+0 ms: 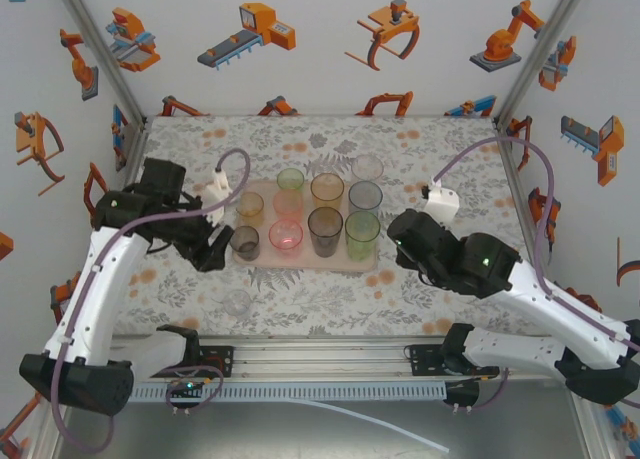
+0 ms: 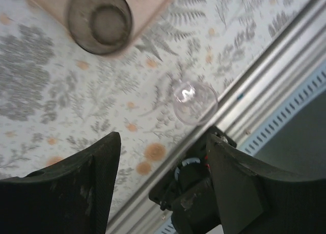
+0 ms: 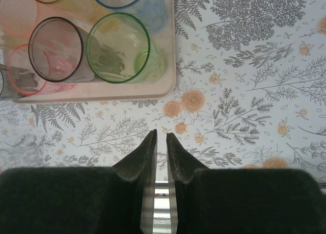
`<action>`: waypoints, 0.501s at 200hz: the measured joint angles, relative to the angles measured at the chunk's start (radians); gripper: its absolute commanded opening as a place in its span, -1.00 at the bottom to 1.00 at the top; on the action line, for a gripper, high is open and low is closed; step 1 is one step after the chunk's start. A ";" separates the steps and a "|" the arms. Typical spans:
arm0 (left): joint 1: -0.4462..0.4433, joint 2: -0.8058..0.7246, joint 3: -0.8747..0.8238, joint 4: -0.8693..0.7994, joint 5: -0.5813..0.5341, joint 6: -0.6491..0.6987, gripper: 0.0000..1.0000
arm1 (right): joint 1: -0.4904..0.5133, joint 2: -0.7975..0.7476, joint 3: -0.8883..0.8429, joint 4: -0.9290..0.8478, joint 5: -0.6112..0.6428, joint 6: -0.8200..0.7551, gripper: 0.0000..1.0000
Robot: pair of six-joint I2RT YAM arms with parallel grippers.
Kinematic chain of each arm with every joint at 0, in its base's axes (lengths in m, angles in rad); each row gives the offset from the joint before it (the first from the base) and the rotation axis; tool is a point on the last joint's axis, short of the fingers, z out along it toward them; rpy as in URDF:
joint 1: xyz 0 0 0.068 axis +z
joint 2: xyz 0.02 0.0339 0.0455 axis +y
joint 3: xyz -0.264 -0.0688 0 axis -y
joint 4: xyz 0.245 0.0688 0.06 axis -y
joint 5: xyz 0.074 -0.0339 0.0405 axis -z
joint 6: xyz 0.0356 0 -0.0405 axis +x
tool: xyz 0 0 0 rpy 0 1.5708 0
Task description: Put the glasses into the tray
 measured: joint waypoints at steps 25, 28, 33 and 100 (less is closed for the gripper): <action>-0.014 -0.072 -0.164 -0.027 0.018 0.055 0.29 | -0.008 0.030 0.020 0.011 -0.011 -0.007 -0.64; -0.017 -0.078 -0.177 -0.029 0.018 0.059 0.29 | -0.009 0.034 0.023 0.011 -0.013 -0.008 -0.64; -0.019 -0.089 -0.200 -0.029 0.018 0.063 0.30 | -0.010 0.042 0.029 0.012 -0.016 -0.010 -0.64; -0.056 -0.188 -0.356 0.094 -0.012 0.052 0.31 | -0.018 0.079 0.070 0.019 -0.043 -0.023 -0.64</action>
